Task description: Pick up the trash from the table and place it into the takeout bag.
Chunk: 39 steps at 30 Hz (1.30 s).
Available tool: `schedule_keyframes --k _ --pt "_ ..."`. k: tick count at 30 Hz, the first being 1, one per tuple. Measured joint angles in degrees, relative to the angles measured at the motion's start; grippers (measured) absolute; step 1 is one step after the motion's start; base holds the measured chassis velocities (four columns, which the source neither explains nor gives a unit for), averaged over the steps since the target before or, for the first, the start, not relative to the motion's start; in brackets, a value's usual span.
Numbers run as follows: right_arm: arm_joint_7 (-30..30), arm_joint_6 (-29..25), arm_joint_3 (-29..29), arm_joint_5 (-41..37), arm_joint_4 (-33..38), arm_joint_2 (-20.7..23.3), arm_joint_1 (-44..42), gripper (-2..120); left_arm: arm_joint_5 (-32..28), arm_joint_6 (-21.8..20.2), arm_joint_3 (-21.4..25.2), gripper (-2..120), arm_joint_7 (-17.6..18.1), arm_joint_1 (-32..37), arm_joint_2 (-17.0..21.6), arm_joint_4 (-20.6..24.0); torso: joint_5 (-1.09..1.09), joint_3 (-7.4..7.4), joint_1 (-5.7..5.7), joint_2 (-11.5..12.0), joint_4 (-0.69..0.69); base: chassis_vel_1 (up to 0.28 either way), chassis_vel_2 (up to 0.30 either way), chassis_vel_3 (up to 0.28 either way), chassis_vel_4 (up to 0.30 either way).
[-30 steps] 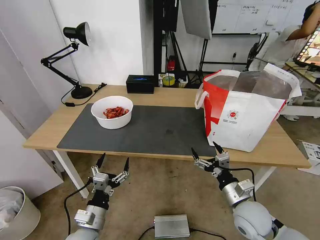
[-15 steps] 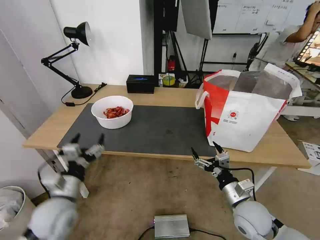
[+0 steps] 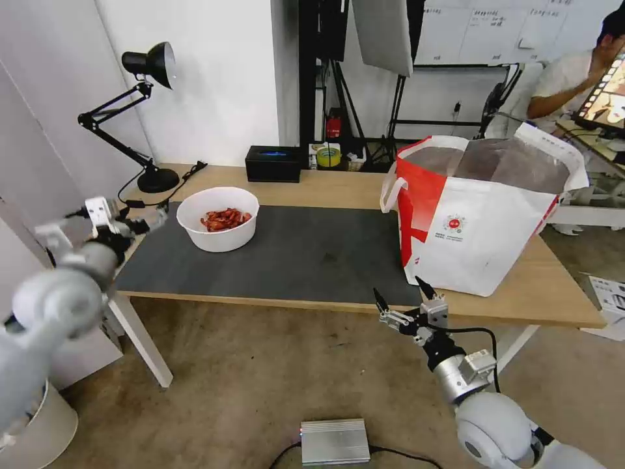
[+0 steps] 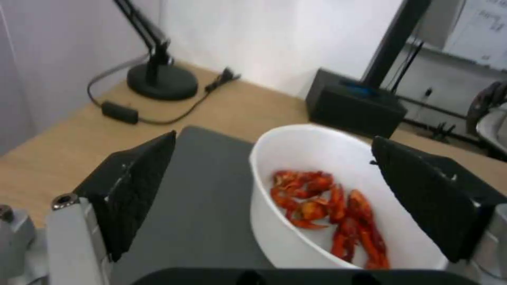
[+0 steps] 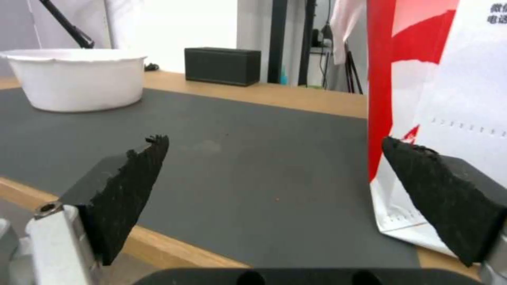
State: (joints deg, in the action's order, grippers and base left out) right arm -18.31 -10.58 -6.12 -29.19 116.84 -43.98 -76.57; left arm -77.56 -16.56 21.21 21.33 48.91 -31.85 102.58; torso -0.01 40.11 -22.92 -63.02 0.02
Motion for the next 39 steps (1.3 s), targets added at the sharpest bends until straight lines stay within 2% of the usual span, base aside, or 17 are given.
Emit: schedule_keyframes --k 3,4,7,10,12,23,25,33,39 --pt "-0.01 0.00 0.00 0.00 0.00 0.00 0.01 100 -4.48 -5.28 -4.85 100 -2.11 -6.80 1.64 -5.25 0.01 0.01 -0.01 0.00 -0.02 0.000 0.000 0.000 0.000" --pt "-0.01 0.00 0.00 0.00 0.00 0.00 0.01 100 -4.48 -5.28 -4.85 100 -2.11 -6.80 1.64 -5.25 0.01 0.01 -0.01 0.00 -0.02 0.000 0.000 0.000 0.000" --pt "0.00 0.00 0.00 -0.01 0.00 0.00 0.01 100 -6.12 -8.49 -8.86 100 -4.73 -11.61 1.99 -9.74 0.00 0.00 0.00 0.00 -0.01 0.000 0.000 0.000 0.000" --pt "0.00 0.00 0.00 -0.01 0.00 0.00 0.01 100 -6.19 -9.58 -9.89 100 -5.45 -12.84 1.75 -10.76 0.00 0.00 0.00 0.00 0.00 0.000 0.000 0.000 0.000" --pt "0.00 0.00 -0.01 -0.01 0.00 0.00 0.02 100 -6.44 -12.18 -12.77 100 -6.09 -16.18 0.62 -13.01 0.01 0.00 0.00 0.00 -0.01 0.000 0.000 0.000 0.000" --pt "0.00 0.00 -0.01 -0.01 0.01 0.00 0.01 100 -5.80 -17.09 -21.00 100 -6.25 -24.04 -3.16 -20.10 0.01 0.00 0.00 0.00 -0.01 0.000 0.000 0.000 0.000" --pt "0.00 0.00 -0.01 -0.01 0.00 0.00 0.01 100 -5.37 -18.34 -23.32 100 -4.91 -26.64 -4.77 -22.19 0.01 -0.01 0.00 0.00 -0.02 0.000 0.000 0.000 0.000" --pt "0.00 -0.01 -0.01 -0.01 0.00 0.01 0.01 100 -5.21 -20.15 -27.35 100 -2.81 -31.04 -7.31 -26.44 0.01 -0.01 0.01 -0.01 -0.01 0.000 0.000 0.000 0.000" --pt "0.00 -0.01 -0.01 -0.01 0.00 0.01 0.01 100 -4.93 -21.08 -29.22 100 -1.64 -32.68 -8.58 -28.04 0.02 -0.01 0.00 -0.01 -0.02 0.000 0.000 0.000 0.000"
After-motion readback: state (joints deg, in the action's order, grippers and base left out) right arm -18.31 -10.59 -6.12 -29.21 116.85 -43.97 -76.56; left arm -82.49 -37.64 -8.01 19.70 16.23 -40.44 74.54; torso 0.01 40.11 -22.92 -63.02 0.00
